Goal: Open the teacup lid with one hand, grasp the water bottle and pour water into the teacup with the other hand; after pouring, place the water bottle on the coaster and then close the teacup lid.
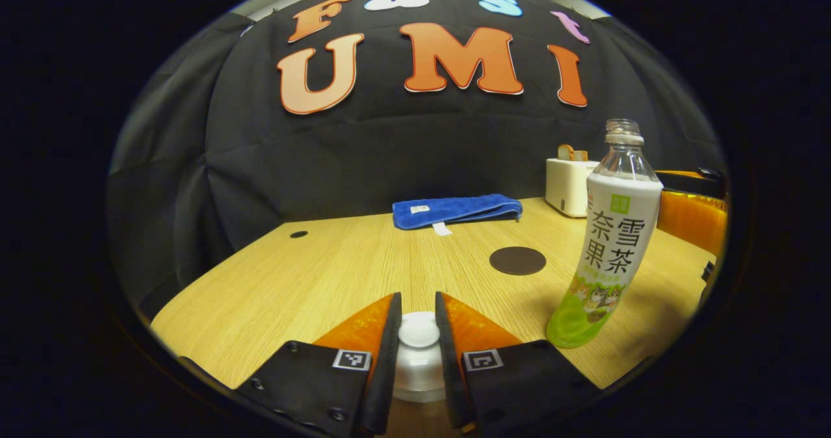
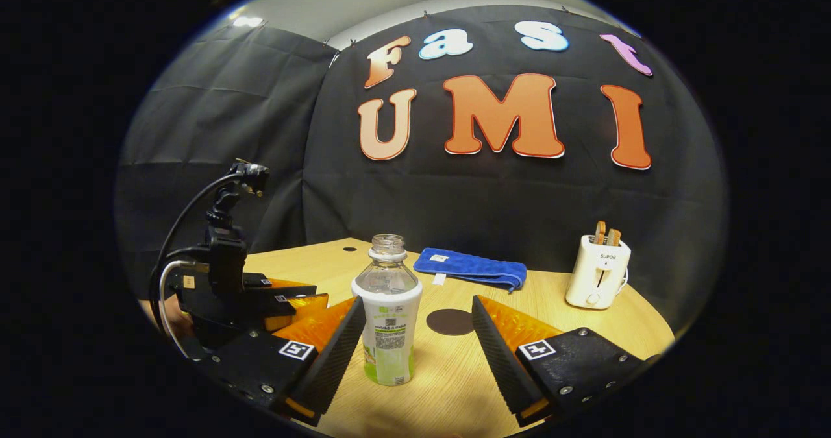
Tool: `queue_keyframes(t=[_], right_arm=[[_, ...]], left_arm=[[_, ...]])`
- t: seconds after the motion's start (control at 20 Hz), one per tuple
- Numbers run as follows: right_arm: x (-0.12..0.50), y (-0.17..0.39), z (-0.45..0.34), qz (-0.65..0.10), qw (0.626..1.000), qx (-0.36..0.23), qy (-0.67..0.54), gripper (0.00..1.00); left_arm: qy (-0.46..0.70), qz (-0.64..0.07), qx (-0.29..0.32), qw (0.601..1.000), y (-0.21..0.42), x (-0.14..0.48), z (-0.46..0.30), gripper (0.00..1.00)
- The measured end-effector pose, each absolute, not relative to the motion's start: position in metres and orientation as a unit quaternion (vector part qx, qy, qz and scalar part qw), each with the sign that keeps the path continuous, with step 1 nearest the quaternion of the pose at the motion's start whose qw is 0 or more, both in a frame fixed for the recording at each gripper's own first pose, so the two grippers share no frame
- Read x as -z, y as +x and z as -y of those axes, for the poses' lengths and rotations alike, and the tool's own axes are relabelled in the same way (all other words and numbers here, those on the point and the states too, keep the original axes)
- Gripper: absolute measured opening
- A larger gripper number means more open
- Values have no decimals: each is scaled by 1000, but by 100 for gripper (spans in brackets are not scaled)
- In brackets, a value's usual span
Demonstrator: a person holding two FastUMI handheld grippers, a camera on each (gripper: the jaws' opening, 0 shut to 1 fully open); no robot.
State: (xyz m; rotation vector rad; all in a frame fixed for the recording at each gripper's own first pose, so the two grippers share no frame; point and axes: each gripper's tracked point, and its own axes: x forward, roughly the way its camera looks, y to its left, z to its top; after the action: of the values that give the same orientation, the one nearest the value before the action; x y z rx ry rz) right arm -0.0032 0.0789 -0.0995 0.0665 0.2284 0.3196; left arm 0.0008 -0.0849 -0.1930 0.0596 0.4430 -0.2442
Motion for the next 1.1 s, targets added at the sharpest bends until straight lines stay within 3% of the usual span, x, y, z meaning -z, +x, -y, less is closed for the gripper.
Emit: queue_keyframes(t=[0.75, 1.1], right_arm=[[116, -4, -99, -130, 975, -181, 12, 98], [152, 5, -119, -177, 967, -185, 14, 99]], left_arm=[[31, -190, 115, 975, 6, 179, 78, 37], [20, -183, 114, 976, 6, 169, 71, 37]])
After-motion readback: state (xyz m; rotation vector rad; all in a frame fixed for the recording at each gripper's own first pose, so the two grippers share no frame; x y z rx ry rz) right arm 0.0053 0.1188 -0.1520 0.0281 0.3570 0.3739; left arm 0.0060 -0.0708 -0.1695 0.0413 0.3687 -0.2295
